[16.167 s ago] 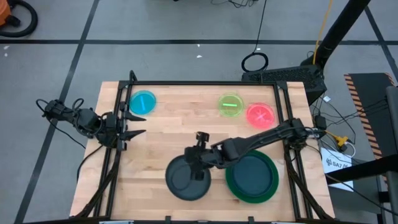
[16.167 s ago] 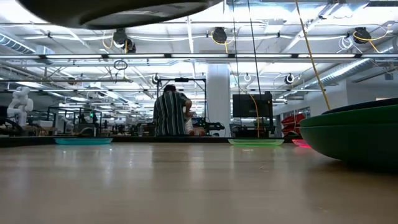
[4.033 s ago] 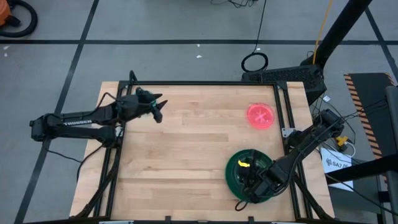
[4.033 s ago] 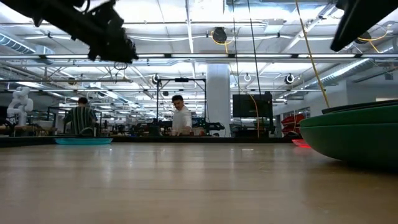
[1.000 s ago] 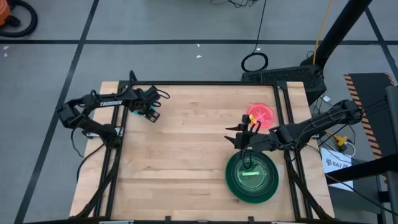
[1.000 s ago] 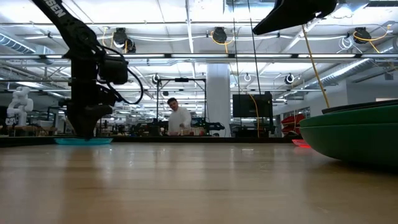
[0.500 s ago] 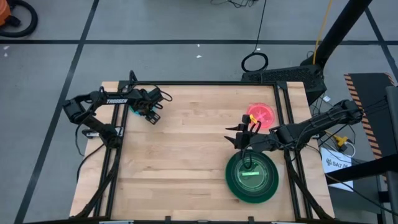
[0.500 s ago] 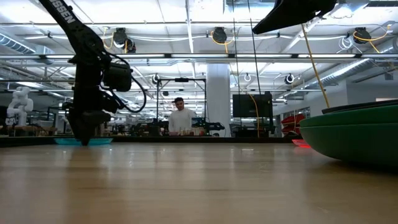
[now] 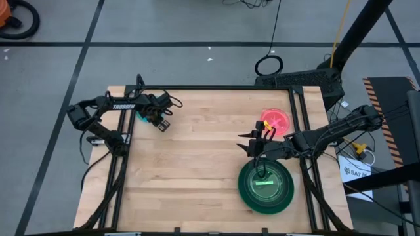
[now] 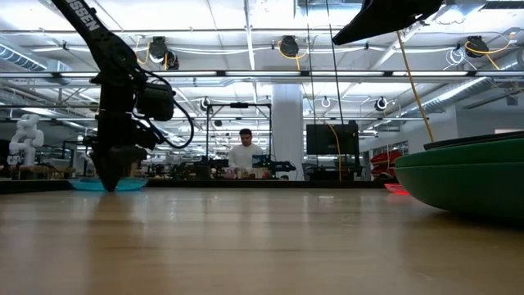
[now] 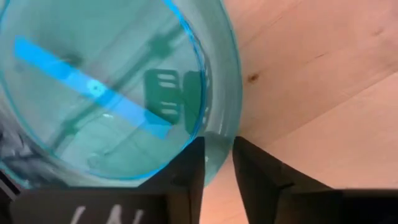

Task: Stack plastic plates
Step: Stack the blue plate on top of the light green plate

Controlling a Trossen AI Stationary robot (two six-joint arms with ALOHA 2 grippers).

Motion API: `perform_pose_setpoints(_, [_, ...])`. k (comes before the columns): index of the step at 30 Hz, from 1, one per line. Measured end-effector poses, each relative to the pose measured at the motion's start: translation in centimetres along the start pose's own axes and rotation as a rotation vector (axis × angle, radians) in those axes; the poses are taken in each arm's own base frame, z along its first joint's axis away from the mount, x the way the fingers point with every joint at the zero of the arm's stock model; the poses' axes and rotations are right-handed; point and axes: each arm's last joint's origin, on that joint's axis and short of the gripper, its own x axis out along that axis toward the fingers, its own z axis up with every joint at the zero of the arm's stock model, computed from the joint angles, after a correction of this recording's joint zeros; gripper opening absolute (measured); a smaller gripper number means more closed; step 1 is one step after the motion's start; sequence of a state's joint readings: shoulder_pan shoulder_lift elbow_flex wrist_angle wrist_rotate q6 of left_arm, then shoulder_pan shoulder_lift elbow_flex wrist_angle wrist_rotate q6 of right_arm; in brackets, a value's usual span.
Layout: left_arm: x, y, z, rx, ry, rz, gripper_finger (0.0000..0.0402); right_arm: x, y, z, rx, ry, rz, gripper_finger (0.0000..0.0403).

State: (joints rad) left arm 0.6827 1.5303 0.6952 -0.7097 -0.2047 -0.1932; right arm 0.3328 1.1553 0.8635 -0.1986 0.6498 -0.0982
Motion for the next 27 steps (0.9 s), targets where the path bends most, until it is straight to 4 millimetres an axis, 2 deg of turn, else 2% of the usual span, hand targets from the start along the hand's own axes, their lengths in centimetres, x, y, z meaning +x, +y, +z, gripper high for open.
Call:
perform_pose_setpoints(6, [-0.1,-0.4,0.0,0.022,-0.01,0.012,0.0059,0.0,0.0,0.0,0.0,0.0,0.0,0.0148])
perform_pose_setpoints(13, [-0.4,-1.2,-0.3,0.062,-0.029,0.029,0.0041,0.0,0.0,0.0,0.0,0.0,0.0,0.0148])
perform_pose_setpoints(22, [-2.5,-2.2,-1.3,0.085,-0.09,-0.006,0.0039,0.0,0.0,0.0,0.01,0.001,0.002,0.0148])
perform_pose_setpoints(27, [-3.6,-3.7,-2.0,0.14,-0.154,-0.034,0.0039,0.2,0.3,0.0,0.148,0.005,0.051,0.0148])
